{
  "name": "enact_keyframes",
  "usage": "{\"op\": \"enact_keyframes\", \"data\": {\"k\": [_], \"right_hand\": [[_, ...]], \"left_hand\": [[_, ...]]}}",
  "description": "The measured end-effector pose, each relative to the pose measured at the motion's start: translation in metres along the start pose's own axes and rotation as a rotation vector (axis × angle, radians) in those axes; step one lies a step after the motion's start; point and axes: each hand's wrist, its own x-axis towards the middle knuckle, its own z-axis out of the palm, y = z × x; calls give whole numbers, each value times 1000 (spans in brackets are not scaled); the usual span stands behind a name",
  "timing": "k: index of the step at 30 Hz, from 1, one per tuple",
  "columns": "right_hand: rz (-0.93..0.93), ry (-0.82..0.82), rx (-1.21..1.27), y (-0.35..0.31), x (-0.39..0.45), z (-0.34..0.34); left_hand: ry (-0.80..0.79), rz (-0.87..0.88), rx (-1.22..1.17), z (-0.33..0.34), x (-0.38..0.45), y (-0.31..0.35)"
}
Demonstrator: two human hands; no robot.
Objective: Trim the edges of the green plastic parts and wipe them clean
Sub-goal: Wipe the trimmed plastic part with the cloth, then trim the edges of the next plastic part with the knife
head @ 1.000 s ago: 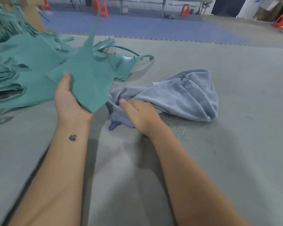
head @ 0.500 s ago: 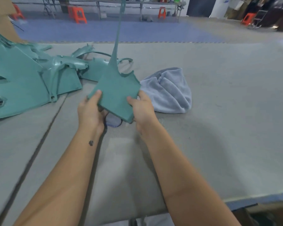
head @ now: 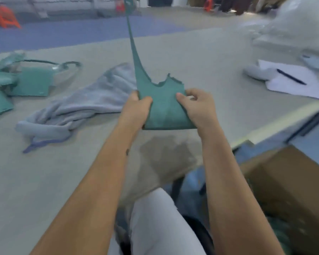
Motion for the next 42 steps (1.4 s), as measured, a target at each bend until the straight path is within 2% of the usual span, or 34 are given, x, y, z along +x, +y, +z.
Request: {"op": "enact_keyframes", "data": {"k": [2,7,9,11,15,18,19,22,25,28,31,34,37,42], "right_hand": [[65,101,-80,29,-8,-63],[257,340,-147,113,-71,-203],[353,425,-113,147,-104,-241],[460,481,-67,178,-134,-265],[648,550,-90,235,-172,-293],[1103,347,-496,274,-196,-302],[1217,292,-555,281,-204,-301],[1320,291,-493,288,-213,-284],[1108,418,-369,269,-187,-254],[681,566,-135,219,-137,-213],[247,651,5,148,-93,-166],[-36,683,91,83,-64,-120],[-187,554,160,32,-45,-64],[-197,5,122,-30,-36,56]], "left_hand": [[-127,62,58,61,-16,9],[-604,171,150,197,-93,17],[-824,105,81,238,-128,9],[-984,-41,24,265,-157,-6],[-1093,-306,87,284,-186,-40],[-1118,-335,308,272,-175,-55],[-1102,-342,349,266,-169,-58],[-1017,-346,412,252,-154,-58],[-934,-279,362,252,-147,-45],[-855,-211,177,255,-142,-25],[-759,-70,19,237,-127,-4],[-597,79,-56,189,-102,13],[-418,143,-74,125,-76,25],[-16,88,-141,1,-46,13]]}}
